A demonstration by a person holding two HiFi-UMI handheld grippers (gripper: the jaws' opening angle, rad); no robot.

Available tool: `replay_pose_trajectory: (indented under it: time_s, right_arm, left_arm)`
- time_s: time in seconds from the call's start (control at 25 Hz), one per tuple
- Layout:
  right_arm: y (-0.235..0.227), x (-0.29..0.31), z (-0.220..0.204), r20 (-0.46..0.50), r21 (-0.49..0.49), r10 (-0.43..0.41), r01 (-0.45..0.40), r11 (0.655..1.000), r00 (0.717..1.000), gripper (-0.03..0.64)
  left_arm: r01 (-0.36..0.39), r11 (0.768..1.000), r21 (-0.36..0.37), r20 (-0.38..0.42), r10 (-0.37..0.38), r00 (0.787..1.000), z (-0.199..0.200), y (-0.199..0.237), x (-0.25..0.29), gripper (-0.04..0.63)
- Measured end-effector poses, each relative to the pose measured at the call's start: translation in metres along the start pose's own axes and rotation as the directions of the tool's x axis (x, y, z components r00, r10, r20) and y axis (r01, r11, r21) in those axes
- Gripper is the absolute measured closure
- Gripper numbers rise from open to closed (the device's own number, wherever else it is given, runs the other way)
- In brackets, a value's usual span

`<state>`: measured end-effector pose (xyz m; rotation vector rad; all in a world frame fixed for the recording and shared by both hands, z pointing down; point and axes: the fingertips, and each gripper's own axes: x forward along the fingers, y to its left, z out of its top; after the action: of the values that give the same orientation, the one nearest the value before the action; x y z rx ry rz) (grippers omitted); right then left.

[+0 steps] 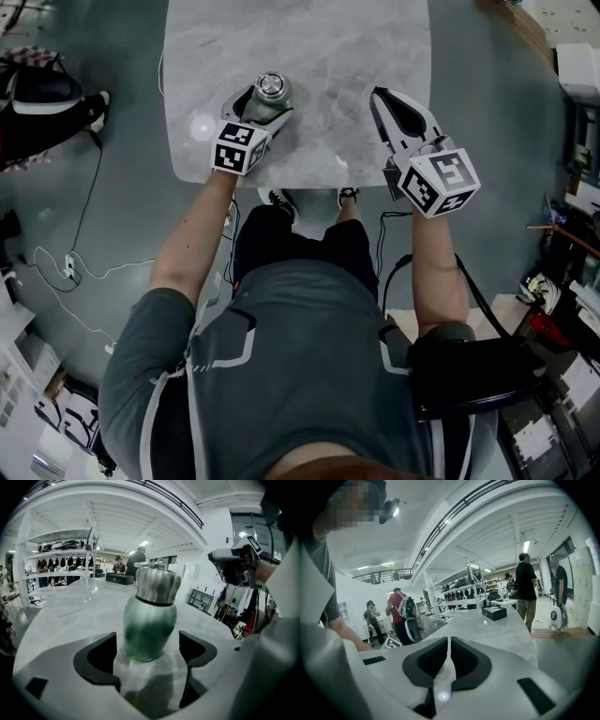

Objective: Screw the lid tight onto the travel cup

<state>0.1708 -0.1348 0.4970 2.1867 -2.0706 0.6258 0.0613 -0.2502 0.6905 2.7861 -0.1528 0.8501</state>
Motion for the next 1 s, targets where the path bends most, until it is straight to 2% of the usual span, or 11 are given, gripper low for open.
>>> replay_pose_trajectory:
  time_s: [0.2,0.4,0.56,0.72,0.84,1.0]
  right_arm:
    - [0.022,-0.005,0.011,0.013,-0.018,-0.012,0.012,1.0,1.0,0.574]
    - [0.03,-0.02,0.026,0.047,0.004,-0.044,0.044,0.999,0.998,0.574]
    - [0.04,-0.033,0.042,0.062,0.011,-0.058,0.058,0.998,0.996,0.572]
    - [0.055,-0.043,0.067,0.077,-0.022,-0.052,0.054,0.998,0.996,0.574]
    - [0.072,-0.05,0.089,0.092,-0.054,-0.032,0.037,0.998,0.995,0.574]
    - [0.096,-0.057,0.112,0.118,-0.095,0.002,0.01,0.995,0.993,0.573]
  left_arm:
    - [0.009,1.0,-0.018,0.005,-0.009,1.0,0.001,-0.001,-0.036,0.187]
    - [0.064,0.998,-0.003,0.113,-0.063,0.992,0.047,-0.021,-0.08,0.19]
    - [0.126,0.986,0.105,0.151,-0.141,0.978,0.083,-0.048,-0.117,0.197]
    - [0.08,0.983,0.162,0.217,-0.115,0.969,0.123,-0.058,-0.153,0.295]
    - [0.036,0.974,0.223,0.245,-0.091,0.965,0.143,-0.063,-0.176,0.321]
    - [0.019,0.98,0.199,0.325,-0.085,0.942,0.17,-0.063,-0.21,0.37]
